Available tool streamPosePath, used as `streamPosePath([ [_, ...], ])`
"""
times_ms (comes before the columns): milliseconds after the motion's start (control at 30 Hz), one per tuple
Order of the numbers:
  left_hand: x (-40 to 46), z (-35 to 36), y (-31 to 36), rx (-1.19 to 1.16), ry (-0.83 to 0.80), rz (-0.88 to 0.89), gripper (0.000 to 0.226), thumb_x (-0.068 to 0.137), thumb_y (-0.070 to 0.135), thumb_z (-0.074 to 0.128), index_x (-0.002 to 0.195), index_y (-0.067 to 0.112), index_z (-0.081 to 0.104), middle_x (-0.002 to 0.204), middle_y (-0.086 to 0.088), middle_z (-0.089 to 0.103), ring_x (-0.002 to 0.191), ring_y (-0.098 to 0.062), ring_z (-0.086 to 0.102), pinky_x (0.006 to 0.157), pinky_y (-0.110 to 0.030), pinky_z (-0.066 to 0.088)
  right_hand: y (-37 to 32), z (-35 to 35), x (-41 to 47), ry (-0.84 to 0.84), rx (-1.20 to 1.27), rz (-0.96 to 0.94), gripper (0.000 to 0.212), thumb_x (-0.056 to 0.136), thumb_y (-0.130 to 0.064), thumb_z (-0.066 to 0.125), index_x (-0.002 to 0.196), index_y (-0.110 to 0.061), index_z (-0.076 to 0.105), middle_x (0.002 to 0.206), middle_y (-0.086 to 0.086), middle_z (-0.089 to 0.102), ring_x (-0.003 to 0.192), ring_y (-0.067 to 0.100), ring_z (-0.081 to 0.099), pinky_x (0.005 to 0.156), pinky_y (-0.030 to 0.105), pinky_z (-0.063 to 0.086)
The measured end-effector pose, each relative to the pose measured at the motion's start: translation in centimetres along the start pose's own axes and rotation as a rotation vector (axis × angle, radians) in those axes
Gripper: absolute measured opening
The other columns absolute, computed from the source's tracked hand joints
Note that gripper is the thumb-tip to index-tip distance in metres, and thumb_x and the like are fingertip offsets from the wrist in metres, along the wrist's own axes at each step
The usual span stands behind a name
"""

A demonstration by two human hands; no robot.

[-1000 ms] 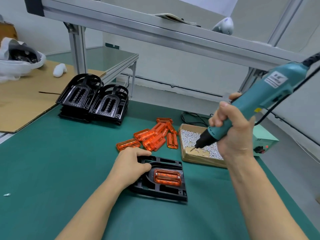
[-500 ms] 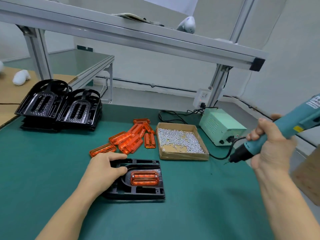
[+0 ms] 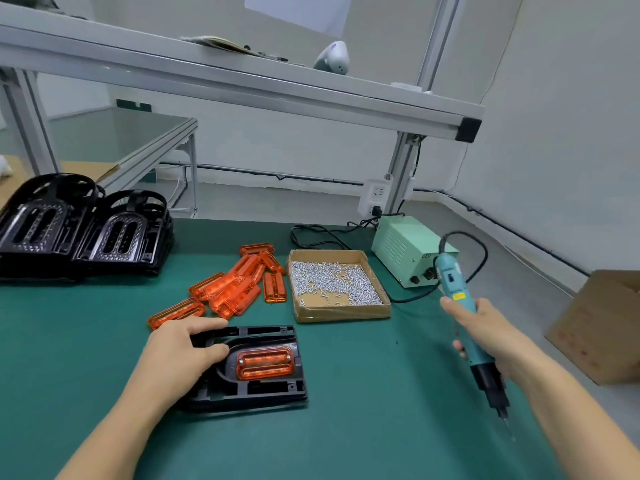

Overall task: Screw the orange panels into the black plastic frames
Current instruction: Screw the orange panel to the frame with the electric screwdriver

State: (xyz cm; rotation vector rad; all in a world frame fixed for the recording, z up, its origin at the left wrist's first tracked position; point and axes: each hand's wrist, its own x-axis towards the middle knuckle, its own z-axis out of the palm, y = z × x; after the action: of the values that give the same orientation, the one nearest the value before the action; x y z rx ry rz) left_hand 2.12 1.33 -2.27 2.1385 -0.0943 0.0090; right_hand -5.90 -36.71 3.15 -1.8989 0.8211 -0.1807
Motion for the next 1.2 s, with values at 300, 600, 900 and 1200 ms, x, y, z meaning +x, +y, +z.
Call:
streamPosePath([
  [300, 0.1, 0.1, -0.1, -0.015, 0.006, 0.021, 0.034, 0.074, 0.013, 0.077, 0.103, 0.031, 0.072, 0.101, 0.01, 0.064, 0.083, 0.003, 0.056, 0.063, -0.016, 0.042, 0.5, 1.2, 0.1, 0.033, -0.833, -0.092, 0.046, 0.095, -0.059, 0.041, 0.106, -0.014, 0.044, 0.086, 0.003, 0.06, 0.069, 0.016, 0.058, 0.059, 0.028, 0.043],
  [600, 0.2, 0.2, -0.3, -0.025, -0.001, 0.017, 0.035, 0.075, 0.012, 0.077, 0.104, 0.03, 0.072, 0.102, 0.008, 0.064, 0.087, -0.006, 0.06, 0.067, -0.022, 0.045, 0.8, 3.5, 0.3, 0.153, -1.241, -0.166, 0.042, 0.096, -0.057, 0.037, 0.093, -0.016, 0.047, 0.074, -0.005, 0.048, 0.07, 0.017, 0.053, 0.053, 0.026, 0.037],
  [900, 0.2, 0.2, -0.3, -0.026, 0.006, 0.018, 0.035, 0.074, 0.011, 0.077, 0.103, 0.028, 0.073, 0.102, 0.009, 0.066, 0.094, -0.012, 0.059, 0.07, -0.023, 0.042, -0.1, 5.5, 1.4, 0.179, -1.381, -0.211, 0.043, 0.093, -0.059, 0.041, 0.086, -0.017, 0.049, 0.07, -0.004, 0.045, 0.071, 0.017, 0.053, 0.05, 0.023, 0.033],
  [1200, 0.2, 0.2, -0.3, -0.024, 0.011, 0.015, 0.035, 0.074, 0.012, 0.078, 0.104, 0.029, 0.073, 0.108, 0.006, 0.067, 0.093, -0.011, 0.059, 0.066, -0.017, 0.04, -0.1, 5.7, 0.9, 0.197, -1.361, -0.197, 0.063, 0.086, -0.078, 0.032, 0.068, -0.018, 0.042, 0.07, -0.006, 0.051, 0.061, 0.013, 0.049, 0.047, 0.022, 0.032],
])
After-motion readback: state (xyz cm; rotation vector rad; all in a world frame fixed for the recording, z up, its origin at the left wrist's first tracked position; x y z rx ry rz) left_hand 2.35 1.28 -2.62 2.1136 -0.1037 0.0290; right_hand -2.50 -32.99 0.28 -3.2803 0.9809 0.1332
